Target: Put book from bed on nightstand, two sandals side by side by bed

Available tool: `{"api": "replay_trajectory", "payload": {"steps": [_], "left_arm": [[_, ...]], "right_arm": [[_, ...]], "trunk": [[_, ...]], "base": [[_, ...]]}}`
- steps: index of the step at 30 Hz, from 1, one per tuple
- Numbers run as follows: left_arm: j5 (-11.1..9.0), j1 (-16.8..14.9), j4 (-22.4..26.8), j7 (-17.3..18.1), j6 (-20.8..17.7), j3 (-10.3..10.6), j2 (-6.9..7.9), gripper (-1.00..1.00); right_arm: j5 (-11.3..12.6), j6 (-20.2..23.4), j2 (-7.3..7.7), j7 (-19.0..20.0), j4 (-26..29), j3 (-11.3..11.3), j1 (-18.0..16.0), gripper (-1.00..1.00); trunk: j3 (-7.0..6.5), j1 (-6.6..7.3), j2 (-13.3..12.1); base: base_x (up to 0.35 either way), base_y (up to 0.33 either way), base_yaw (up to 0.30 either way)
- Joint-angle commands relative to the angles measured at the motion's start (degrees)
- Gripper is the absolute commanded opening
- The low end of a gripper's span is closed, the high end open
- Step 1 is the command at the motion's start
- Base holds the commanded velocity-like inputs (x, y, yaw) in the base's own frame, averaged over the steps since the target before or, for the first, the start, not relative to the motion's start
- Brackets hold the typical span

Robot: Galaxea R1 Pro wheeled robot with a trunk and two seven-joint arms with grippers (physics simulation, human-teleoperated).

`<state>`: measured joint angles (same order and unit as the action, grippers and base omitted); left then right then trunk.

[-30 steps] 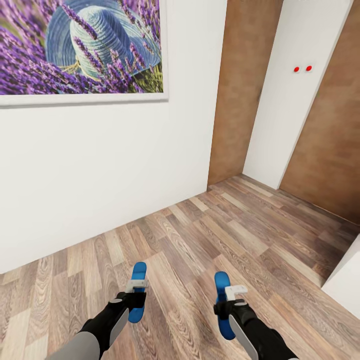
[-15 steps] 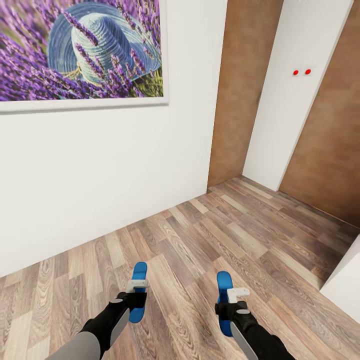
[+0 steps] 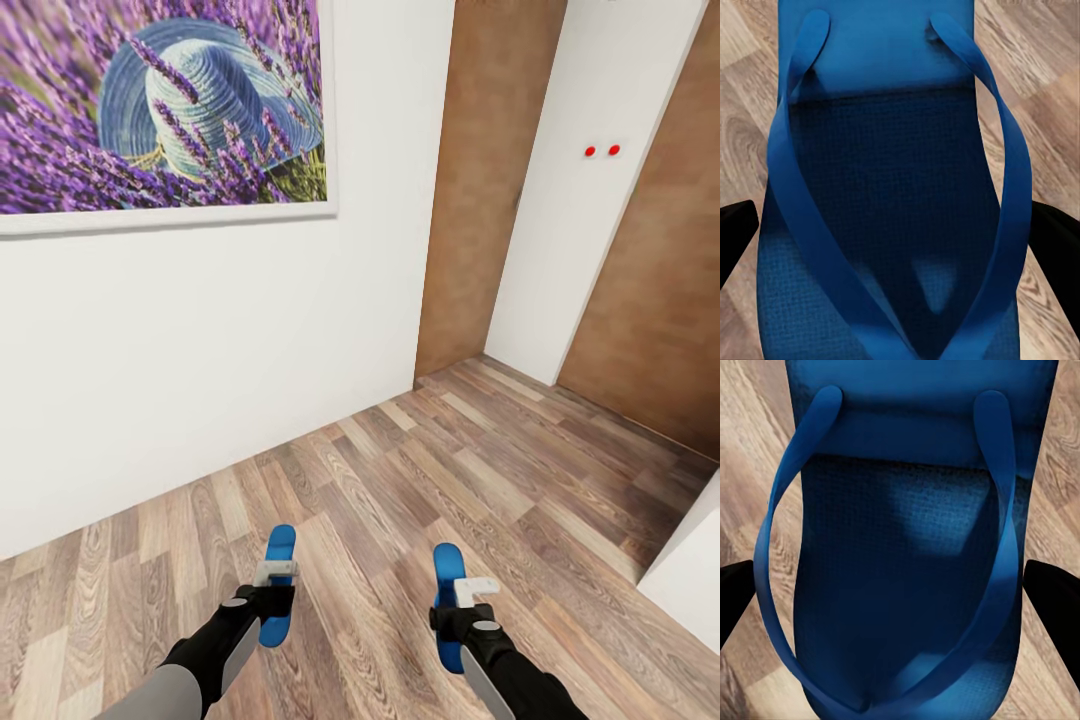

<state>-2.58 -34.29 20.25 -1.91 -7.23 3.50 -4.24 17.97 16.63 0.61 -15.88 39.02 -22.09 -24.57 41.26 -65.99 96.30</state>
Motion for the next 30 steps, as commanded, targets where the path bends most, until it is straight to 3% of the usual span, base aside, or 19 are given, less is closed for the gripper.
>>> {"api": "replay_trajectory", "payload": {"steps": [1, 25, 30], "left_arm": [[-0.28, 0.0, 0.12, -0.2, -0.33, 0.36, 0.05, -1.0], [-0.2, 0.16, -1.51, 0.01, -0.48, 0.36, 0.2, -1.0], [-0.3, 0.57, -2.1, 0.19, -0.35, 0.36, 0.25, -1.0]], "right_arm": [[0.47, 0.24, 0.02, -0.5, 0.1, -0.36, -0.04, -1.0], [0.32, -0.53, -0.15, -0.2, -0.51, -0.83, -0.04, -1.0], [0.31, -0.54, -0.1, -0.22, -0.54, -0.84, -0.04, -1.0]], "trunk": [[-0.13, 0.23, -0.39], [-4.84, 5.5, -10.02], [-5.29, 5.5, -10.02]], "base": [[0.0, 0.0, 0.0], [0.0, 0.0, 0.0], [0.0, 0.0, 0.0]]}}
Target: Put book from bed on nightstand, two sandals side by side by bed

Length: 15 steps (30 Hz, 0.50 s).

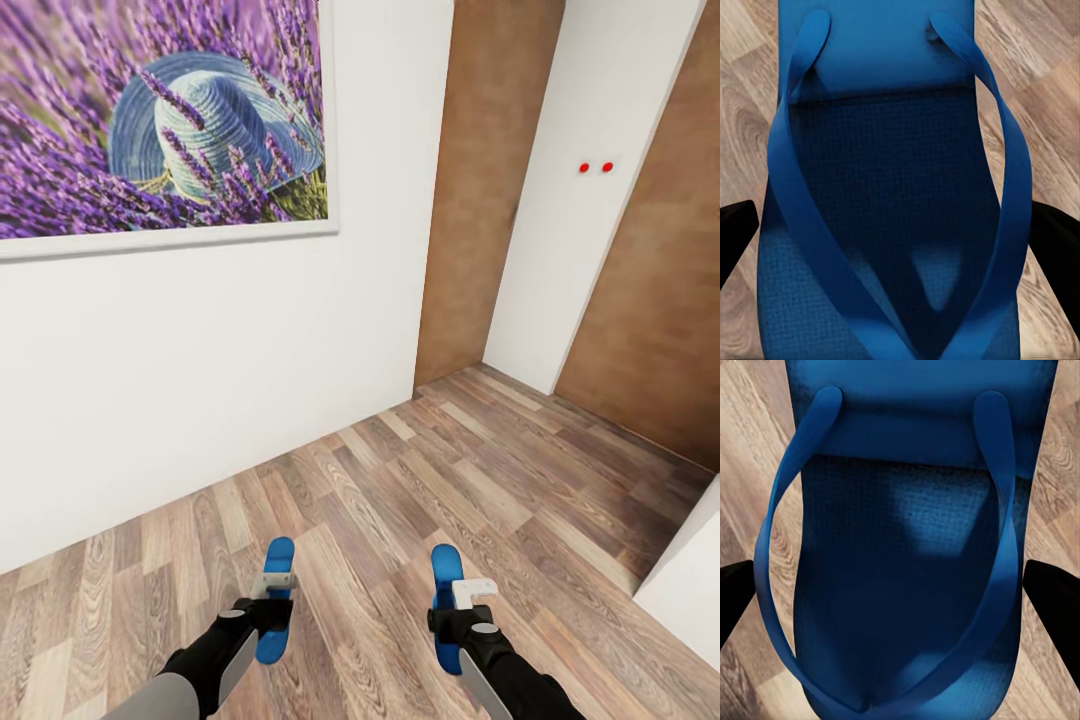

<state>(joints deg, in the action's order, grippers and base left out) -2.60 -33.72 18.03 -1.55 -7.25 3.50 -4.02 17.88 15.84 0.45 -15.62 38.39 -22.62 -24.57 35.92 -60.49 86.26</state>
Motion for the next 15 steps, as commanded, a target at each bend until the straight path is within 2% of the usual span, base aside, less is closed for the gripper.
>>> {"api": "replay_trajectory", "payload": {"steps": [1, 15], "left_arm": [[-0.27, 0.11, 0.1, -0.15, -0.33, 0.36, 0.02, -1.0], [-0.38, 0.83, -0.01, -0.12, -0.17, 0.36, 0.04, -1.0]], "right_arm": [[0.4, 0.25, 0.04, -0.48, 0.08, -0.31, -0.04, -1.0], [0.39, 0.25, -0.01, -0.52, -0.4, -0.32, -0.03, -1.0]], "trunk": [[-0.04, 0.0, 0.03], [-1.36, 0.0, 0.03]], "base": [[0.0, 0.0, 0.0], [0.0, 0.0, 0.0]]}}
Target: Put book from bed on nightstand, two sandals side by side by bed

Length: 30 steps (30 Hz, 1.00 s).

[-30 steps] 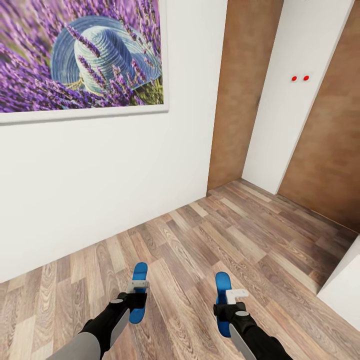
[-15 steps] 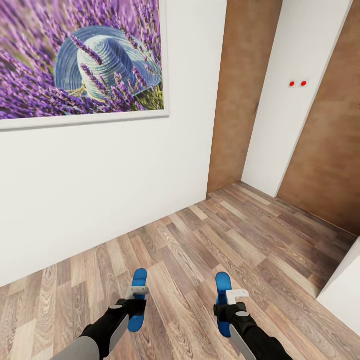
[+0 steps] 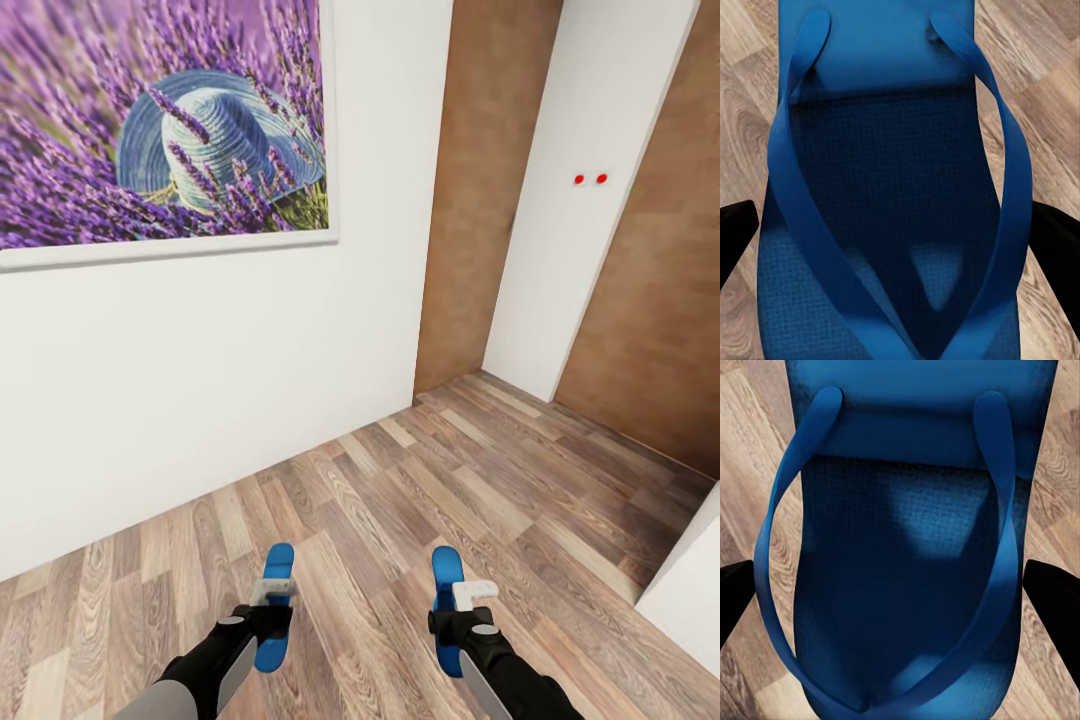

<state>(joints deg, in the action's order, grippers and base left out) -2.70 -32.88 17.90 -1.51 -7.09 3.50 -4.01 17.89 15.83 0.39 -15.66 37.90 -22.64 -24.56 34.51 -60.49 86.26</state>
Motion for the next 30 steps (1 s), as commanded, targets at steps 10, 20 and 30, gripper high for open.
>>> {"api": "replay_trajectory", "payload": {"steps": [10, 20, 30], "left_arm": [[-0.29, 0.01, 0.12, -0.16, -0.02, 0.36, 0.05, -1.0], [-0.23, 0.01, 0.12, -0.16, 0.05, 0.36, 0.02, -1.0], [-0.21, 0.01, 0.12, -0.16, 0.06, 0.36, 0.01, -1.0]], "right_arm": [[0.37, 0.25, 0.04, -0.5, 0.0, -0.29, -0.05, -1.0], [0.37, 0.25, 0.04, -0.5, -0.01, -0.29, -0.05, -1.0], [0.39, 0.25, 0.04, -0.46, -0.02, -0.29, -0.05, -1.0]], "trunk": [[-0.89, 0.0, 0.03], [-1.83, 0.0, 0.03], [-2.78, 0.0, 0.03]], "base": [[0.0, 0.0, 0.0], [0.0, 0.0, 0.0], [0.0, 0.0, 0.0]]}}
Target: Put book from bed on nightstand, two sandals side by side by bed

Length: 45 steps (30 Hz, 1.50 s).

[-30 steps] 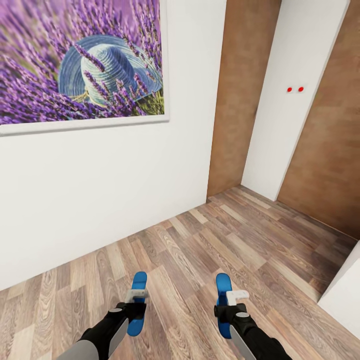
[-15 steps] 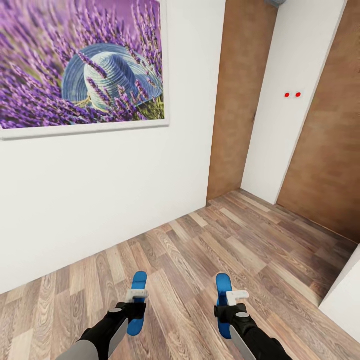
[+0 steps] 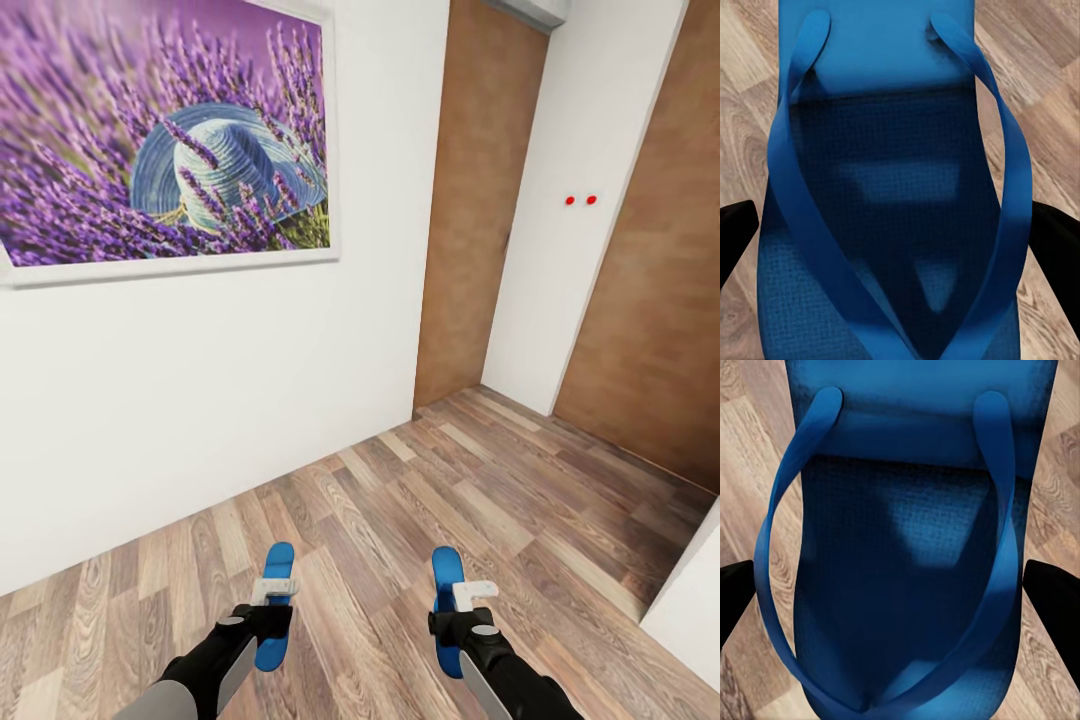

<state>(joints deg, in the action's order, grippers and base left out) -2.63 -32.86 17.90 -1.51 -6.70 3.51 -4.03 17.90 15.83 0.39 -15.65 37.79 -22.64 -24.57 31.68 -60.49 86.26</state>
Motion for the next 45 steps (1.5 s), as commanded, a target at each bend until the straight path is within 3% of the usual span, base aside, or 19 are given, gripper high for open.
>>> {"api": "replay_trajectory", "payload": {"steps": [1, 13, 29, 45], "left_arm": [[-0.29, -0.01, 0.12, -0.16, -0.33, 0.36, 0.02, -1.0], [-0.28, 0.01, 0.12, -0.16, -0.33, 0.36, -0.01, -1.0], [-0.35, 0.08, 0.12, -0.16, -0.33, 0.36, 0.03, -1.0], [-0.35, 0.08, 0.12, -0.16, -0.33, 0.36, 0.01, -1.0]], "right_arm": [[0.38, 0.25, 0.05, -0.5, 0.09, -0.3, -0.01, -1.0], [0.37, 0.25, 0.05, -0.45, 0.09, -0.33, -0.02, -1.0], [0.3, 0.3, 0.03, -0.51, 0.09, -0.36, -0.02, -1.0], [0.3, 0.34, -0.04, -0.61, 0.1, -0.42, -0.03, -1.0]], "trunk": [[-0.04, 0.0, 0.03], [-1.01, 0.0, 0.03], [-1.11, 0.0, 0.03], [-1.11, 0.0, 0.03]], "base": [[0.0, 0.0, 0.0], [0.0, 0.0, 0.0], [0.0, 0.0, 0.005], [0.0, 0.0, 0.207]]}}
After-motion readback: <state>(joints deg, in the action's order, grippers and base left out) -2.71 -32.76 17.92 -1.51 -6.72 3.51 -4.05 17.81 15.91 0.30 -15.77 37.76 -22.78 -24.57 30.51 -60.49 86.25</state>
